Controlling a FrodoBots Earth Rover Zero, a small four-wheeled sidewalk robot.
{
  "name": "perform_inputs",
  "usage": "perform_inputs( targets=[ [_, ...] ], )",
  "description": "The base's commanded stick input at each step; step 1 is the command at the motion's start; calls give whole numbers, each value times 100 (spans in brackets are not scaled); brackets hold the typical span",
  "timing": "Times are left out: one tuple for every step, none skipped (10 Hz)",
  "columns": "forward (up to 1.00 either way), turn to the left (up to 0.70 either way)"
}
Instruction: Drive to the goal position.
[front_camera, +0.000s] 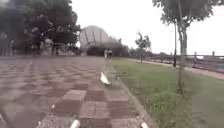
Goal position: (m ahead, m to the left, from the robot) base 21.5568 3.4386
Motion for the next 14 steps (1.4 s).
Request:
perform_inputs(
  targets=[
    [70, 27],
    [70, 27],
    [70, 27],
    [70, 27],
    [70, 27],
    [70, 27],
    [70, 27],
    [70, 27],
    [70, 27],
    [70, 27],
    [70, 26],
    [70, 11],
    [70, 0],
    [70, 0]
  ],
)
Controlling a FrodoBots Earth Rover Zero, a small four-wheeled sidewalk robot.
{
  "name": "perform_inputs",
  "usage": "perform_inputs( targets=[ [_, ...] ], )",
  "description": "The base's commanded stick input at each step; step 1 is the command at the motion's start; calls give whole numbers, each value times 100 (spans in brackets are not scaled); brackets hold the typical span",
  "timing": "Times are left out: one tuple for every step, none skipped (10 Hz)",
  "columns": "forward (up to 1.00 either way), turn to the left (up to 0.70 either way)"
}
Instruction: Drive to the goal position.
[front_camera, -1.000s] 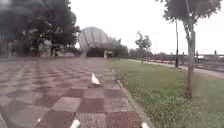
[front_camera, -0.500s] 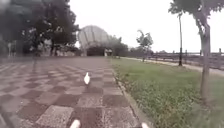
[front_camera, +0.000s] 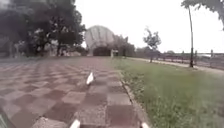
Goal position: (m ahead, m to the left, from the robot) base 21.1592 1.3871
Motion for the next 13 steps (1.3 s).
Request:
perform_inputs(
  targets=[
    [70, 10],
    [70, 27],
    [70, 27],
    [70, 26],
    [70, 11],
    [70, 0],
    [70, 0],
    [70, 0],
    [70, 12],
    [70, 24],
    [70, 27],
    [70, 27],
    [70, 23]
  ],
)
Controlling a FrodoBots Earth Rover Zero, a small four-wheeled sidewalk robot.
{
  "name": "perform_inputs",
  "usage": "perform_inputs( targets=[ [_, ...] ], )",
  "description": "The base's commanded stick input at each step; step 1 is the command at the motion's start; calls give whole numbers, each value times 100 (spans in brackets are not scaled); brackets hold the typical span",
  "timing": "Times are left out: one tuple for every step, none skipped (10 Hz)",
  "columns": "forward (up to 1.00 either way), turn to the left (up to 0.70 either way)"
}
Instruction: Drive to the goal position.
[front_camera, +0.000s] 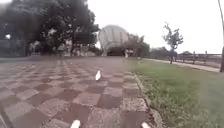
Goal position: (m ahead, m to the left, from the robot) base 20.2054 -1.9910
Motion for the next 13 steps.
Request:
perform_inputs(
  targets=[
    [70, 0],
    [70, 0],
    [70, 9],
    [70, 25],
    [70, 27],
    [70, 27],
    [70, 27],
    [70, 0],
    [70, 0],
    [70, -1],
    [70, -14],
    [70, -27],
    [70, -15]
  ],
)
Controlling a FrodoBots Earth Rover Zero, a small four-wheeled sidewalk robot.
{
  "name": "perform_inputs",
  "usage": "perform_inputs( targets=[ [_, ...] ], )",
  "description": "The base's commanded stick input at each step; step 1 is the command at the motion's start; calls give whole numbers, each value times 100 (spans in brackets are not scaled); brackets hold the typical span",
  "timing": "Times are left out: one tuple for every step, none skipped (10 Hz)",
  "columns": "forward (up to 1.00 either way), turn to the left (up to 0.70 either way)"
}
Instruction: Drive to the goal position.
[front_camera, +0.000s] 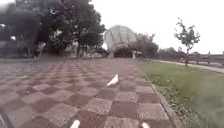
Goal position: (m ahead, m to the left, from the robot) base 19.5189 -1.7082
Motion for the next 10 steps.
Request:
perform_inputs(
  targets=[
    [70, 0],
    [70, 0],
    [70, 0],
    [70, 0],
    [70, -10],
    [70, -27],
    [70, -27],
    [70, -27],
    [70, -27],
    [70, -6]
  ],
)
